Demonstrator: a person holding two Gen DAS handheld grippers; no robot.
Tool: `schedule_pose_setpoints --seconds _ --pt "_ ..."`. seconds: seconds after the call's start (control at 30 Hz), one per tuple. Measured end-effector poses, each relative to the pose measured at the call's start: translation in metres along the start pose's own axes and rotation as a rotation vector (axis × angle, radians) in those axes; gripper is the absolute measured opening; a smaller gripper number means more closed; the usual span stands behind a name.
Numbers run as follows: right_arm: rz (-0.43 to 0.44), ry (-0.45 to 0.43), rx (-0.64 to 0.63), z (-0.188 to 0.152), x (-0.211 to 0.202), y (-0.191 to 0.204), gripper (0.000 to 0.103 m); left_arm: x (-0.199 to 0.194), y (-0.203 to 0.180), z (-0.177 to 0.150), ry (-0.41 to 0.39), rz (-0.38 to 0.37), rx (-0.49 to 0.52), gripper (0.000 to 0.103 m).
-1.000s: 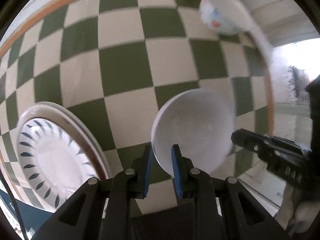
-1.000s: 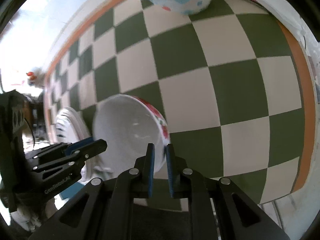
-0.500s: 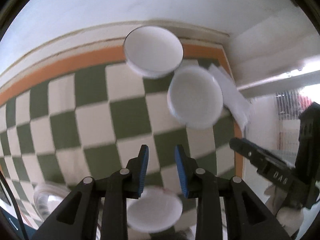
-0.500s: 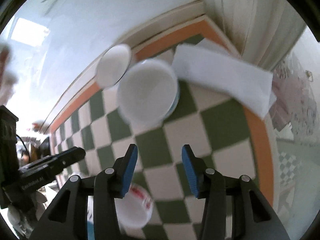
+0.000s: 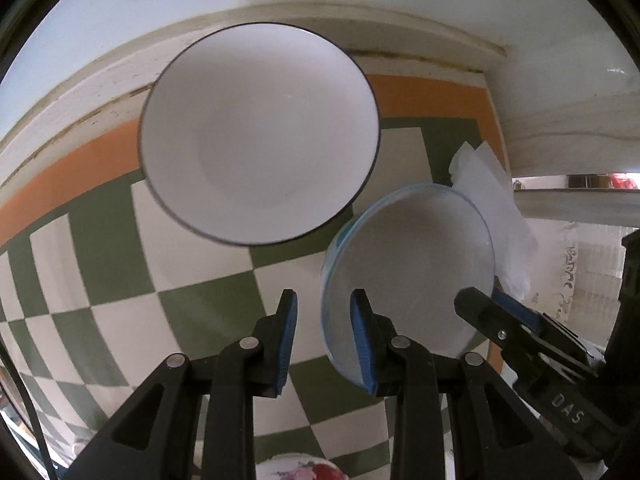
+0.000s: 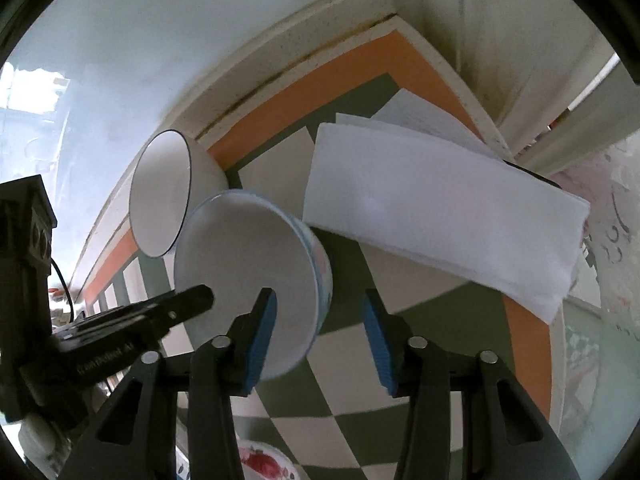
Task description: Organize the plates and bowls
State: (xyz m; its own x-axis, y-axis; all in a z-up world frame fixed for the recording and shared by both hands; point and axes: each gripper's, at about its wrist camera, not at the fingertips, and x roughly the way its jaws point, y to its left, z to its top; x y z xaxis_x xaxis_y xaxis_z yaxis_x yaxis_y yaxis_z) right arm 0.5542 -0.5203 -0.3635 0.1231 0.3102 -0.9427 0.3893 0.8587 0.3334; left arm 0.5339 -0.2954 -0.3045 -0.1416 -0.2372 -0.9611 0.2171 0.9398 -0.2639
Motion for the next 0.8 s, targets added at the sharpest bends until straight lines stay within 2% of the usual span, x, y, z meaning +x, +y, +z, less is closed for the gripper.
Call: schedule_pose_setpoints --seconds 0.03,0.1,0.2,0.47,0.8 --pt "-0.006 0.001 0.001 0.002 0.001 0.0 0.032 0.001 -0.001 0.001 -0.007 0.003 0.005 0.02" --pt "-0.015 0.002 -0.006 0.002 0.006 0.002 0.014 0.0 -0.002 0.001 -0.015 0.0 0.01 0.016" --pt "-0.037 -0.003 -0.025 0.005 0.008 0.007 0.008 0.0 -0.005 0.002 -0.021 -0.009 0.016 0.015" --pt "-0.081 -0.017 -0.068 -0.004 0.008 0.011 0.007 -0.005 -0.013 -0.002 -0.04 0.015 0.041 0.015" --pt "-0.053 -0.039 -0.108 -0.037 -0.027 0.027 0.007 -0.041 -0.01 -0.045 -0.092 0.008 0.045 0.015"
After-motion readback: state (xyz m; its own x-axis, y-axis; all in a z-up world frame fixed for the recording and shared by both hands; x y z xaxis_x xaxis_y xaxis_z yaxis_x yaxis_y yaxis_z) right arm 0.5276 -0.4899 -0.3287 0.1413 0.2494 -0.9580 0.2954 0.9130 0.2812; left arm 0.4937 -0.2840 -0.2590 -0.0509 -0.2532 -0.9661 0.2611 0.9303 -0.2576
